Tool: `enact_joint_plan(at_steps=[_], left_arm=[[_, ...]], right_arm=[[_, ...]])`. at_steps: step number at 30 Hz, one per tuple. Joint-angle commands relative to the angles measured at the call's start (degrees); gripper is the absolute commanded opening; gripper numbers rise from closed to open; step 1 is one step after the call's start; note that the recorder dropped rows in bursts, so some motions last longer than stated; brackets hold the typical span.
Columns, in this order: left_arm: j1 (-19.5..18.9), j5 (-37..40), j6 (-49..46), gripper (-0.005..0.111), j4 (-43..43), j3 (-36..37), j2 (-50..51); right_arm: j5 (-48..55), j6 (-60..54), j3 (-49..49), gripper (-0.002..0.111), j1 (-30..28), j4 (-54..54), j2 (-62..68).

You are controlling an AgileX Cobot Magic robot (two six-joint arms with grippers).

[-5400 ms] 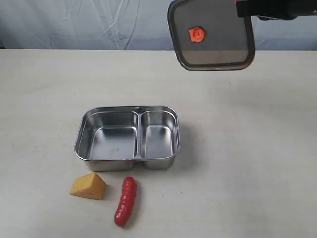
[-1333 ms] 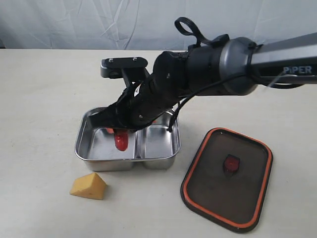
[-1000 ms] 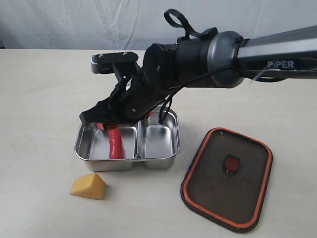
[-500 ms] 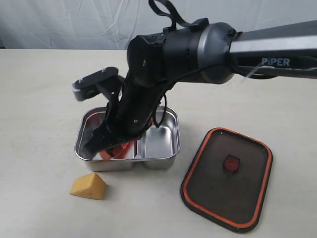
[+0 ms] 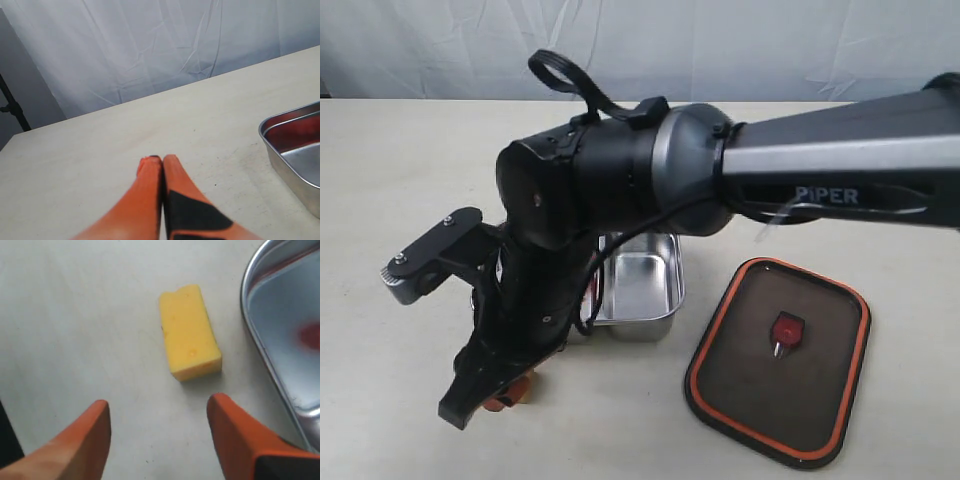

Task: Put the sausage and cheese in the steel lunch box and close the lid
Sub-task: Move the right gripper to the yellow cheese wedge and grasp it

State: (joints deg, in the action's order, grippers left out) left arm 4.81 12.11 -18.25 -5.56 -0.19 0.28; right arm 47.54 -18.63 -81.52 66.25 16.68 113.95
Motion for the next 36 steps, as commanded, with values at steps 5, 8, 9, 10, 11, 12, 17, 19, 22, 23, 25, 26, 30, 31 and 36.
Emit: enact_joint_plan(at_steps=[5, 8, 9, 10, 11, 12, 17, 19, 22, 23, 25, 26, 30, 31, 36], left_arm=[[0.43, -0.54, 0.15, 0.0, -0.29, 0.19, -0.28], [0.43, -0.54, 0.15, 0.0, -0.29, 0.19, -0.28], [0.43, -0.54, 0.15, 0.0, -0.29, 0.19, -0.28], [0.43, -0.54, 0.15, 0.0, -0.29, 0.19, -0.28], [0.43, -0.54, 0.15, 0.0, -0.29, 0.19, -0.28], [0.43, -0.54, 0.15, 0.0, -0.29, 0.19, -0.28], [0.43, -0.54, 0.15, 0.0, -0.29, 0.19, -0.28], [0.43, -0.54, 0.15, 0.0, -0.29, 0.19, -0.28], [0.43, -0.54, 0.15, 0.0, -0.29, 0.19, -0.28], [0.43, -0.54, 0.15, 0.0, -0.29, 0.19, -0.28], [0.43, -0.54, 0.15, 0.0, -0.29, 0.19, -0.28], [0.43, -0.54, 0.15, 0.0, -0.29, 0.19, -0.28], [0.43, -0.54, 0.15, 0.0, -0.29, 0.19, -0.28], [0.43, -0.54, 0.15, 0.0, -0.29, 0.19, -0.28], [0.43, -0.54, 0.15, 0.0, -0.29, 0.19, -0.28]], right_arm=[[-4.64, -0.46, -0.36, 0.057, 0.14, 1.6, 3.23], [-7.05, -0.46, -0.36, 0.057, 0.14, 1.72, 4.39], [-7.35, -0.46, -0.36, 0.057, 0.14, 1.72, 4.99], [-7.35, -0.46, -0.36, 0.057, 0.14, 1.61, 5.26], [-7.35, -0.46, -0.36, 0.057, 0.14, 1.61, 5.63], [-7.35, -0.46, -0.36, 0.057, 0.14, 1.49, 5.77], [-7.46, -0.46, -0.36, 0.057, 0.14, 2.76, 5.88], [-7.36, -0.56, -0.36, 0.057, 0.14, 4.02, 5.88], [-6.97, -2.09, -0.36, 0.057, 0.14, 7.59, 5.88], [-6.65, -4.25, -0.36, 0.057, 0.14, 9.8, 5.88], [-6.29, -6.4, -0.36, 0.057, 0.14, 12.28, 5.88], [-5.8, -7.98, -0.36, 0.057, 0.14, 13.58, 5.88], [-3.05, -9.06, -0.46, 0.057, 0.14, 13.35, 5.77], [-2.1, -8.95, -0.46, 0.057, 0.14, 12.64, 5.66], [-0.23, -7.24, -0.46, 0.057, 0.14, 6.93, 4.92]])
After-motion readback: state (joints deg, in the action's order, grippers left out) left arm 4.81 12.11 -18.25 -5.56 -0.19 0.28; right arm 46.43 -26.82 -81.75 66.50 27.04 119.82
